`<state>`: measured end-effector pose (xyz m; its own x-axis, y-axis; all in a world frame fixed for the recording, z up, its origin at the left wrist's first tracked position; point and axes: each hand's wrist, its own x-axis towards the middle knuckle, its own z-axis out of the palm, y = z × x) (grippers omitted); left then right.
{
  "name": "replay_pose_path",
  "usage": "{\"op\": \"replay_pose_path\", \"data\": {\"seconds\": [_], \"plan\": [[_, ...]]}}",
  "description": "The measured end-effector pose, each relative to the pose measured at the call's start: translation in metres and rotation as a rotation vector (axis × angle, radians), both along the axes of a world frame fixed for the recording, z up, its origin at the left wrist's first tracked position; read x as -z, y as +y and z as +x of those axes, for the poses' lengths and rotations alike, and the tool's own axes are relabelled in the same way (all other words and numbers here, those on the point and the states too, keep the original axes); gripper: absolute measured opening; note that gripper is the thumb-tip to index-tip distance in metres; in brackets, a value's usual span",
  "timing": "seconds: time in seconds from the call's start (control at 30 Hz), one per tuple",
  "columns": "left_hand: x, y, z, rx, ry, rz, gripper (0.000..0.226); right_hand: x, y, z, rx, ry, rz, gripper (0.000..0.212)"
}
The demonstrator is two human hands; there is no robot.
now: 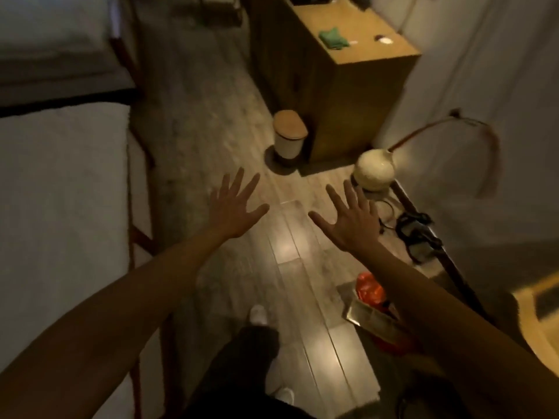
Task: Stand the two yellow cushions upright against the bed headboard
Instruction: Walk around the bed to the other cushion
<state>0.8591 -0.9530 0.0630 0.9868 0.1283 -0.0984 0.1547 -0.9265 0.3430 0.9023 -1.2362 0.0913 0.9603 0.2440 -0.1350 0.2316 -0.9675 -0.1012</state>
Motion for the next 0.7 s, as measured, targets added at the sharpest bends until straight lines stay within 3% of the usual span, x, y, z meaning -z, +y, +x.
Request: {"op": "replay_pose_path", "data": {"seconds": [0.27, 0.47, 0.7], "plan": [[0.035, 0.122, 0.127, -0.302, 0.099, -0.07, 0.085, 0.032, 0.119, 0.189, -0.174, 0.071, 0.047, 0.095], [0.016, 0.193, 0.227, -0.453, 0.0, -0.114, 0.086, 0.024, 0.208, 0.325, -0.27, 0.049, 0.1, 0.096], [0.026, 0.288, 0.327, -0.543, 0.032, -0.052, 0.088, 0.034, 0.317, 0.462, -0.413, 0.107, 0.132, 0.099]]}}
